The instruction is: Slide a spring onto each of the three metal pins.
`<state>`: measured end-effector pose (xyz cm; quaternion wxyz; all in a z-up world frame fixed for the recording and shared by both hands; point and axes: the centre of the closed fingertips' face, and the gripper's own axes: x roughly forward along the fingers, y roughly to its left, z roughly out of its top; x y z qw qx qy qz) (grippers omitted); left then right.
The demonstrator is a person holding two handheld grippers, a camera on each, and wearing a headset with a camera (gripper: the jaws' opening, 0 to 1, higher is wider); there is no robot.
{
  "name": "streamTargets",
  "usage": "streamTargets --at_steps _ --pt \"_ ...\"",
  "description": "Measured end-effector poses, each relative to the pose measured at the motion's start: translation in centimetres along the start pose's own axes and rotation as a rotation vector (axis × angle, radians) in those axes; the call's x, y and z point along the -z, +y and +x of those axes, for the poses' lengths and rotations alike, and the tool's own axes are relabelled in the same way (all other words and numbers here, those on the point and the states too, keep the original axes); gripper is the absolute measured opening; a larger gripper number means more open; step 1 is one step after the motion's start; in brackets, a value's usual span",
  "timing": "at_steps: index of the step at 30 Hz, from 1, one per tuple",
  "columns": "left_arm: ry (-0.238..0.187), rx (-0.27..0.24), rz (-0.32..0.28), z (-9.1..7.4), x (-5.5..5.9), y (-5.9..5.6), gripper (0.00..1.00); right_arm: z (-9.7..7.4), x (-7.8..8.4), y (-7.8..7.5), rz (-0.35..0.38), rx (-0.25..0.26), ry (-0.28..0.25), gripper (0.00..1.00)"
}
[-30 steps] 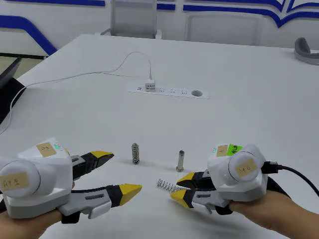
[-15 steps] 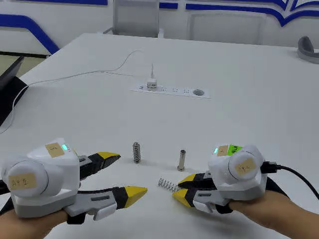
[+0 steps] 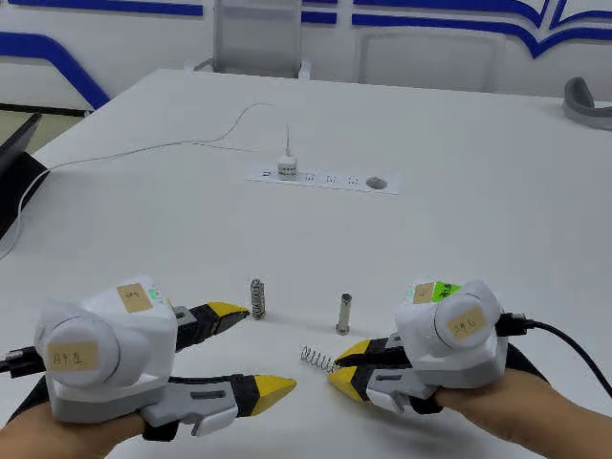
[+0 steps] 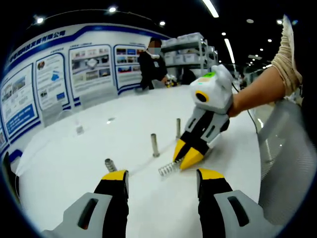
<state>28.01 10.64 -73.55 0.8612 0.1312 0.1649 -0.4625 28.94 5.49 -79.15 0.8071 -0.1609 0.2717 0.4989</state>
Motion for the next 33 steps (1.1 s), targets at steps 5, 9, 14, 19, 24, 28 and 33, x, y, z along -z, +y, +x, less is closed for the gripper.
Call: streamTargets --at_steps 5,9,14,19,24,28,33 --pt "0.014 0.033 0.049 0.7 0.0 -0.6 0.56 -0.9 -0.7 0.7 -0.016 -0.028 0.002 0.12" --pt "0.023 0.054 0.083 1.2 0.0 -0.9 0.54 -1.6 -1.2 0.9 -0.019 -0.039 0.009 0.12" --pt "0.039 0.102 0.150 1.7 0.3 -2.0 0.50 -2.4 -1.9 1.8 -0.014 -0.079 0.024 0.12" --pt "0.048 0.142 0.208 2.0 0.6 -3.1 0.44 -3.0 -2.0 3.1 -0.041 -0.133 0.064 0.12" --pt "0.051 0.169 0.228 2.1 0.7 -3.7 0.40 -3.1 -2.0 3.9 -0.069 -0.157 0.093 0.12" --pt "0.046 0.188 0.251 2.1 0.6 -4.2 0.34 -3.2 -2.0 4.4 -0.077 -0.177 0.113 0.12" --pt "0.047 0.208 0.286 2.1 0.7 -4.6 0.25 -3.4 -1.9 4.6 -0.077 -0.195 0.140 0.12"
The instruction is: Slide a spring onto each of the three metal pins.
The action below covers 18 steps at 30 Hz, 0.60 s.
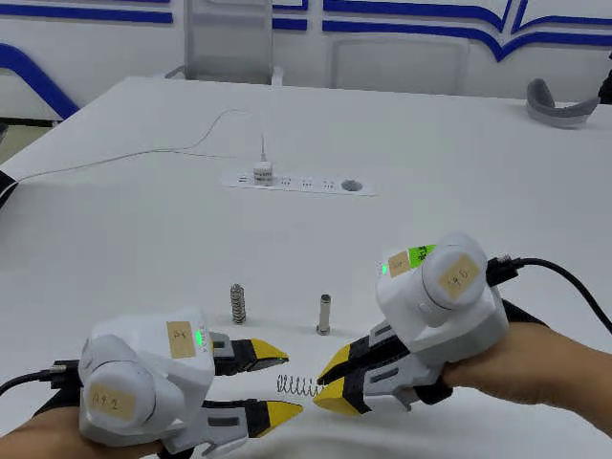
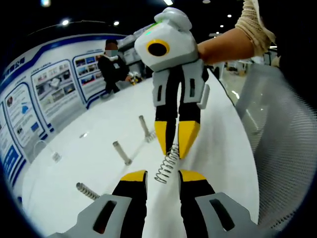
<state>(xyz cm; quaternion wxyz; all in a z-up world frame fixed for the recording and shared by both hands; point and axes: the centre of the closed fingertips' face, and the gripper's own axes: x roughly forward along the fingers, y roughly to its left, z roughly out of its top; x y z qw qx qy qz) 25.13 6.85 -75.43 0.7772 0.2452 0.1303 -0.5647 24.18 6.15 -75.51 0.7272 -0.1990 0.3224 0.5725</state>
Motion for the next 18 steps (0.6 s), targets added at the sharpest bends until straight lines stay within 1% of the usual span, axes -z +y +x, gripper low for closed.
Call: streamTargets --at_steps 4,9,12,15,18 --pt "0.000 0.009 0.026 0.1 -0.1 -0.3 0.19 -0.1 0.2 0.1 0.010 -0.007 0.017 0.12" --pt "0.003 0.017 0.058 0.4 -0.2 -0.6 0.15 -0.4 0.1 0.4 0.020 -0.024 0.035 0.12" --pt "0.006 0.021 0.065 0.5 -0.2 -0.7 0.14 -0.6 -0.1 0.5 0.019 -0.026 0.038 0.12" --pt "0.006 0.022 0.067 0.5 -0.2 -0.7 0.12 -1.1 -0.8 0.6 0.023 -0.025 0.021 0.12" --pt "-0.005 0.023 0.048 0.5 -0.4 -0.7 0.11 -1.6 -1.8 0.5 0.021 -0.018 -0.006 0.12"
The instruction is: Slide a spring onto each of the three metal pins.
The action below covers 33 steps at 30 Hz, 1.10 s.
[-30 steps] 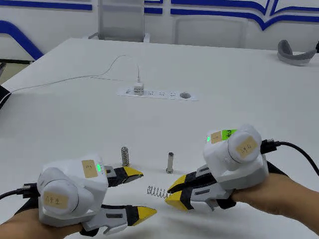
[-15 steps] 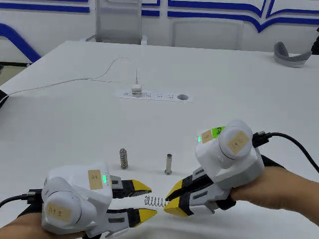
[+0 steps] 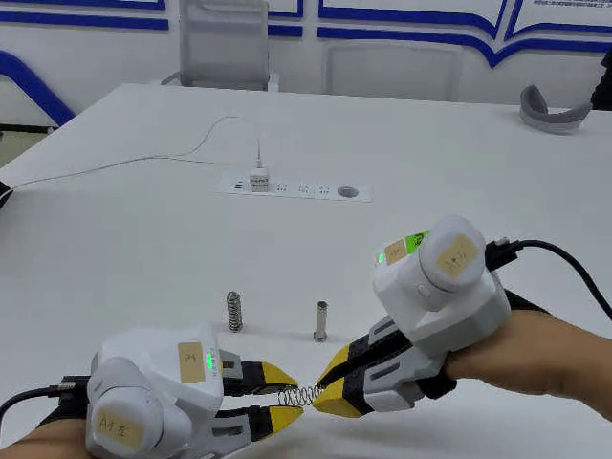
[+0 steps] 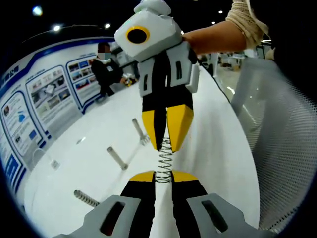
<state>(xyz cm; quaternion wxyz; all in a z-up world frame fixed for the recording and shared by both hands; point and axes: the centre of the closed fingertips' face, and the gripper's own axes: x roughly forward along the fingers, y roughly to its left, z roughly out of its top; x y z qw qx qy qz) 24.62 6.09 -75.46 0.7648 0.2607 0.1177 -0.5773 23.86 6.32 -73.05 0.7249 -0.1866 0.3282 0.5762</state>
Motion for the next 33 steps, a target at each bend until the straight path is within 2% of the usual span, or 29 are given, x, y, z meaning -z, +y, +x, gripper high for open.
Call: streamTargets --at_steps 4,11,18,24,29,33 --pt "-0.025 -0.009 -0.044 0.0 -0.4 0.3 0.11 -0.4 -1.1 0.0 -0.011 0.014 -0.034 0.12" --pt "-0.052 -0.014 -0.108 0.0 -0.9 0.3 0.11 -0.5 -2.1 0.1 -0.024 0.025 -0.070 0.12" --pt "-0.092 -0.021 -0.206 -0.1 -1.3 0.4 0.11 -0.5 -3.3 0.1 -0.037 0.043 -0.111 0.12" --pt "-0.142 -0.035 -0.318 -0.3 -1.7 1.0 0.10 -0.4 -4.5 -0.1 -0.042 0.066 -0.169 0.12" --pt "-0.157 -0.058 -0.356 -0.4 -1.2 1.5 0.10 -0.3 -4.8 -0.3 -0.057 0.086 -0.193 0.12" --pt "-0.155 -0.064 -0.359 -0.4 -0.9 1.5 0.10 -0.4 -4.9 -0.7 -0.046 0.096 -0.209 0.15"
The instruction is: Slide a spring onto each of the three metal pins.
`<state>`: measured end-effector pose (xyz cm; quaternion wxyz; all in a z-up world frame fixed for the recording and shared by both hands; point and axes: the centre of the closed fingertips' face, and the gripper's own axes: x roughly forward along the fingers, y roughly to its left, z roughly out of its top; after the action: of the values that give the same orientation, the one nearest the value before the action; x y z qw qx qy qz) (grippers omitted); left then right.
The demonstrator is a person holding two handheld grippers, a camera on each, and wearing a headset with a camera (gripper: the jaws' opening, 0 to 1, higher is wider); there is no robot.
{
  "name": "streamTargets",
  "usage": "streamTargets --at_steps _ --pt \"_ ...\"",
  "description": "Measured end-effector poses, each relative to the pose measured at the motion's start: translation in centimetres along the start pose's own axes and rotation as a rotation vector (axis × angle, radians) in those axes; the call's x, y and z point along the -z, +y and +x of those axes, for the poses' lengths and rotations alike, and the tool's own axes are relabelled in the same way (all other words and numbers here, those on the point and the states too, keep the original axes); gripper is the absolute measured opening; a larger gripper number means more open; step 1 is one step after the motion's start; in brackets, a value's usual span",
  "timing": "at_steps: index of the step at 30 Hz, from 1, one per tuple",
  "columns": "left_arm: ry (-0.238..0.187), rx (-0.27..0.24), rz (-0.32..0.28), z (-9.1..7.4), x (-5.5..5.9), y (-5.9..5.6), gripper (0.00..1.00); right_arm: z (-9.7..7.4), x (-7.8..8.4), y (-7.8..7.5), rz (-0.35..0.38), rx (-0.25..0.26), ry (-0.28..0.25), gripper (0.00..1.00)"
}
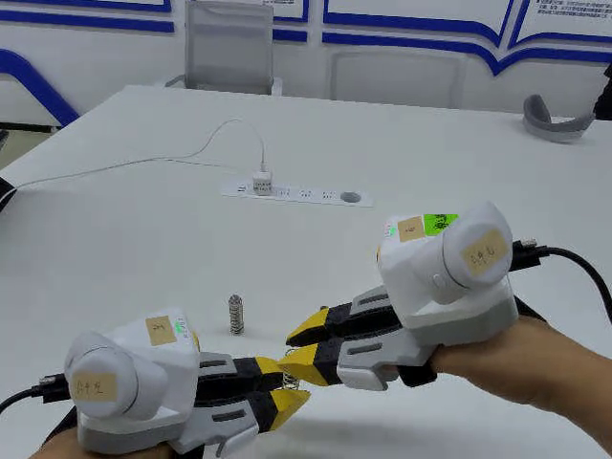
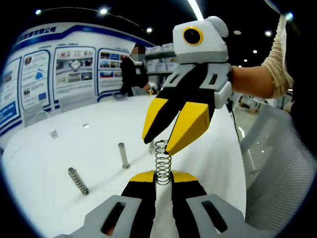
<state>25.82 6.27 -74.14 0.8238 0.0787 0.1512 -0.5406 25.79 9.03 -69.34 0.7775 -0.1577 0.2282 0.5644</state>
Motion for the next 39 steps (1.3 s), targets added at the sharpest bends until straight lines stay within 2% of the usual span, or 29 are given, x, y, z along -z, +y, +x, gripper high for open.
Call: streamTargets --at_steps 7,13,22,30,39 --pt "-0.019 -0.013 -0.035 0.0 -0.4 0.8 0.10 0.4 0.3 -0.2 0.004 0.011 -0.004 0.15" --pt "-0.031 -0.014 -0.041 0.2 -0.8 1.0 0.10 0.4 0.3 -1.0 0.040 0.044 -0.046 0.12" --pt "-0.015 0.010 -0.021 1.1 -0.6 0.5 0.10 0.4 0.8 -1.1 0.061 0.065 -0.069 0.12" --pt "-0.035 0.015 0.008 1.8 -1.2 0.8 0.11 -0.7 0.8 -2.0 0.086 0.121 -0.105 0.11" --pt "-0.042 -0.016 -0.015 1.7 -1.1 1.9 0.22 -2.4 0.0 -4.2 0.114 0.187 -0.154 0.11"
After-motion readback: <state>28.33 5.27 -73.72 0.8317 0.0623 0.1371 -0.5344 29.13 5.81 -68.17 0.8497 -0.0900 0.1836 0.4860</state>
